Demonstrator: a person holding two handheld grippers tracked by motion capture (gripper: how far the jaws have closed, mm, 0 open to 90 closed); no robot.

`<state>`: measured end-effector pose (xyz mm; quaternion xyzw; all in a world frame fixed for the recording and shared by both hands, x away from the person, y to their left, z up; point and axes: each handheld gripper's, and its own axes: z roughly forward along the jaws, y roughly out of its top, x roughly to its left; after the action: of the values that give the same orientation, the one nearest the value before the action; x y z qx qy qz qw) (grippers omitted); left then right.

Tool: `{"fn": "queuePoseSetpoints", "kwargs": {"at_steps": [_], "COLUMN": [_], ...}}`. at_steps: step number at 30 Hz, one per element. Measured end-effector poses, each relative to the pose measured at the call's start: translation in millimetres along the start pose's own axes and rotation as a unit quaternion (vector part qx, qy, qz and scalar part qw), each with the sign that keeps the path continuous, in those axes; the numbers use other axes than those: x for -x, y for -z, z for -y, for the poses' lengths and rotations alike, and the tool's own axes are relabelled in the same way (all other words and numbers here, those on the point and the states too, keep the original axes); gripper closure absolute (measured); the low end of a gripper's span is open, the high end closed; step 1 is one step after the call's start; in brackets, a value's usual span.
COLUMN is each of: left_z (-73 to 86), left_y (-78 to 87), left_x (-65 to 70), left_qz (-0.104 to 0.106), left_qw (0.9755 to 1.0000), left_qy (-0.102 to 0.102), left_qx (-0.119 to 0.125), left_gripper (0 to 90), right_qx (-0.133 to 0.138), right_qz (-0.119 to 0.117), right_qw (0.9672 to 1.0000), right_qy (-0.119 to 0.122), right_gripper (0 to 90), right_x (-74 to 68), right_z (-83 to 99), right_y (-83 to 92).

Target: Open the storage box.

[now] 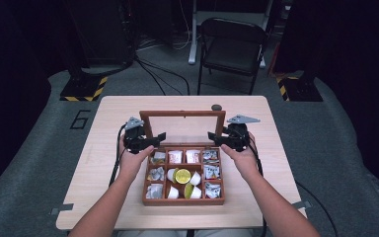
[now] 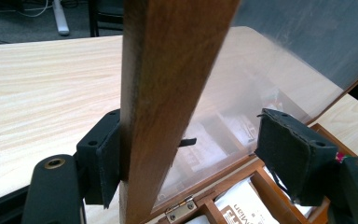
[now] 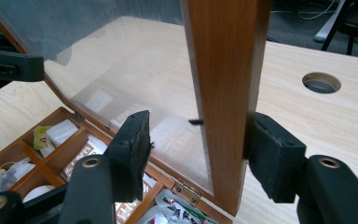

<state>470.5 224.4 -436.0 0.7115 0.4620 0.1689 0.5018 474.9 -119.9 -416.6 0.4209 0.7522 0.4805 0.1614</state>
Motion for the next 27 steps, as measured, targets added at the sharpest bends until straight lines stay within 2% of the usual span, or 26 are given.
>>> {"fn": "queuePoseSetpoints", "kwargs": {"at_steps": [2,3,9,14,20,27], "left_z": [0.8,1.2,3.4,7.4,14.8,16.6], "left_y": [-1.6,-1.6,-5.9,-8.8,-13.2,-15.4], "left_x": [-0.3,-0.8,-1.3,-2.9,-6.1,-5.5], "left_qz": [-0.001,-0.002,-0.007,-0.008,-0.005,-0.009], "left_qw": [1.0,1.0,0.9999,0.9999,0.9998,0.9997], "left_qy": [0.003,-0.003,-0.009,-0.004,0.003,-0.002], "left_qx": [-0.002,-0.007,-0.012,-0.009,-0.017,-0.023], "left_gripper": [26.5,26.5,26.0,26.3,26.9,26.7], "right_qx": [-0.005,-0.008,-0.009,-0.009,-0.017,-0.017], "right_qz": [0.0,0.0,0.01,0.018,0.017,0.02], "right_qw": [1.0,1.0,0.9999,0.9998,0.9997,0.9996], "right_qy": [0.001,0.0,0.006,0.004,0.003,-0.002], "right_gripper": [39.4,38.4,35.7,35.7,35.3,35.3], "right_x": [0.8,0.4,-0.7,-0.7,0.9,2.0], "right_z": [1.6,2.9,11.1,15.3,16.8,24.5], "right_y": [-2.9,-4.9,-12.6,-16.9,-21.3,-27.7]}}
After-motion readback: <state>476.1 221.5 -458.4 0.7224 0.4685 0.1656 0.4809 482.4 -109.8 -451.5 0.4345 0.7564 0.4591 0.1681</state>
